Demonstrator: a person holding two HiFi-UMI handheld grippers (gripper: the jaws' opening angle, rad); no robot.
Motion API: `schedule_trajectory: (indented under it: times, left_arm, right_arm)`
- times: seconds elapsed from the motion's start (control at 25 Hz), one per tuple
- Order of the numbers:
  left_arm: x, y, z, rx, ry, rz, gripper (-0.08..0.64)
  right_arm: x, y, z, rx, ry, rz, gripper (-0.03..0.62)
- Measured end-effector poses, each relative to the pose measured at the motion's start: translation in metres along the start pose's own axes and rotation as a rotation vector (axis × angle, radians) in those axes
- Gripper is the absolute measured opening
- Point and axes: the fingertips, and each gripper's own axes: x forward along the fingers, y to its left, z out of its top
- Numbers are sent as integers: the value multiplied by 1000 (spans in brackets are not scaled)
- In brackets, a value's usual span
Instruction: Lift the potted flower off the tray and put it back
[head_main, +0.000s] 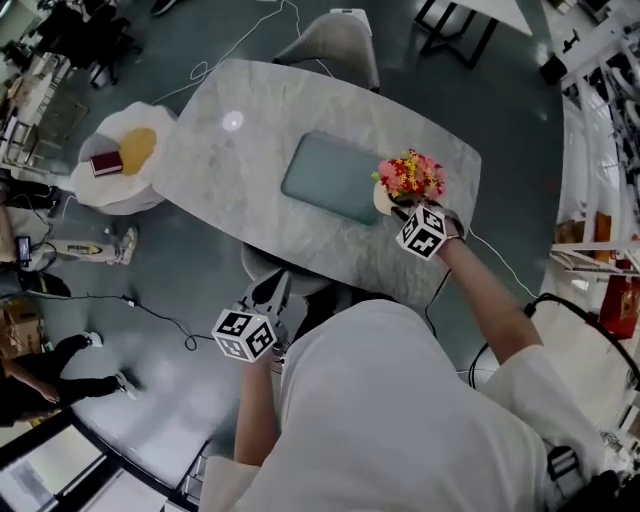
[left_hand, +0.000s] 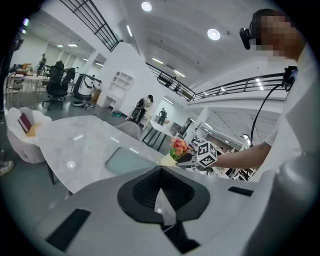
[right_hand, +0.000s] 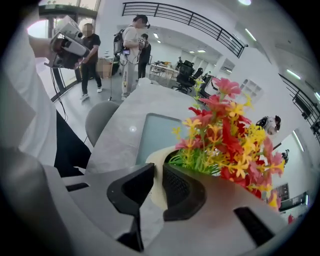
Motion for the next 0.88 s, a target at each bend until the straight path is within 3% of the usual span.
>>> schedule_trajectory:
  times: [0.36, 0.88]
  left_arm:
    - [31, -15, 11, 60, 53, -94, 9]
    - [66, -31, 27, 148, 97, -211, 8]
  right_arm:
    - [-27, 0, -48, 131, 39, -40, 60]
    - [-52, -4, -86, 257, 66, -111, 60]
